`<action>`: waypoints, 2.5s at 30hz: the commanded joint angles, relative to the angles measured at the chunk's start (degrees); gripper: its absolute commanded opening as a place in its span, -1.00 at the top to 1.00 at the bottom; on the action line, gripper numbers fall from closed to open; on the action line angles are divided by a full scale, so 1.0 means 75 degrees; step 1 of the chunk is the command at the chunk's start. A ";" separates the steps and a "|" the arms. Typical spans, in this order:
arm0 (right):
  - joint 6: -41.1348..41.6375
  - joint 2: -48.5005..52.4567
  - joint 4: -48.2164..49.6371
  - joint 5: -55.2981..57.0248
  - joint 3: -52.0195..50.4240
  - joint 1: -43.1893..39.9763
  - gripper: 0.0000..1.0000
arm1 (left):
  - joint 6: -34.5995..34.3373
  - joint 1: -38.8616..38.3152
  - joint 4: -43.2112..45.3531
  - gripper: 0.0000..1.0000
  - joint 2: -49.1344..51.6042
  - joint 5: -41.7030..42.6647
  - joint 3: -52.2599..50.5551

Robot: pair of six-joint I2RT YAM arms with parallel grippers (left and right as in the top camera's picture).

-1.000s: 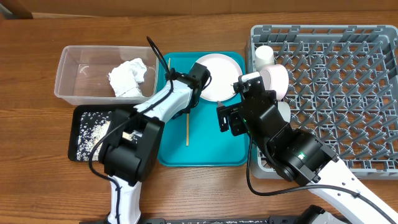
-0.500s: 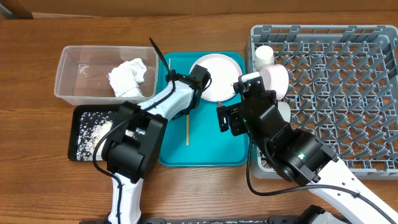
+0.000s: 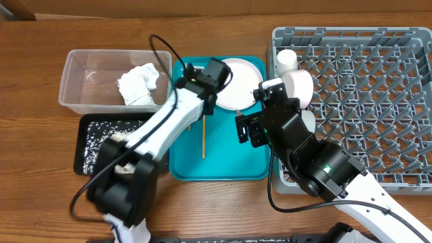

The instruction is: Sort waste into correct bins and load items into the dishwasher

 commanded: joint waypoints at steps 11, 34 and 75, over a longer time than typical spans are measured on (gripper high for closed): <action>-0.0006 -0.0006 0.0041 0.0108 0.0015 -0.0020 -1.00 | -0.0976 0.2964 -0.0758 -1.00 -0.2084 0.2308 0.0662; -0.0003 -0.0006 0.0187 0.0073 0.0015 -0.0020 -1.00 | -0.0973 0.4753 -0.0845 -0.99 -0.1993 0.2355 0.0656; 0.1778 0.4080 0.3296 -0.2008 0.0615 0.0536 0.14 | -0.0973 0.4753 -0.0842 -1.00 -0.1993 0.2355 0.0656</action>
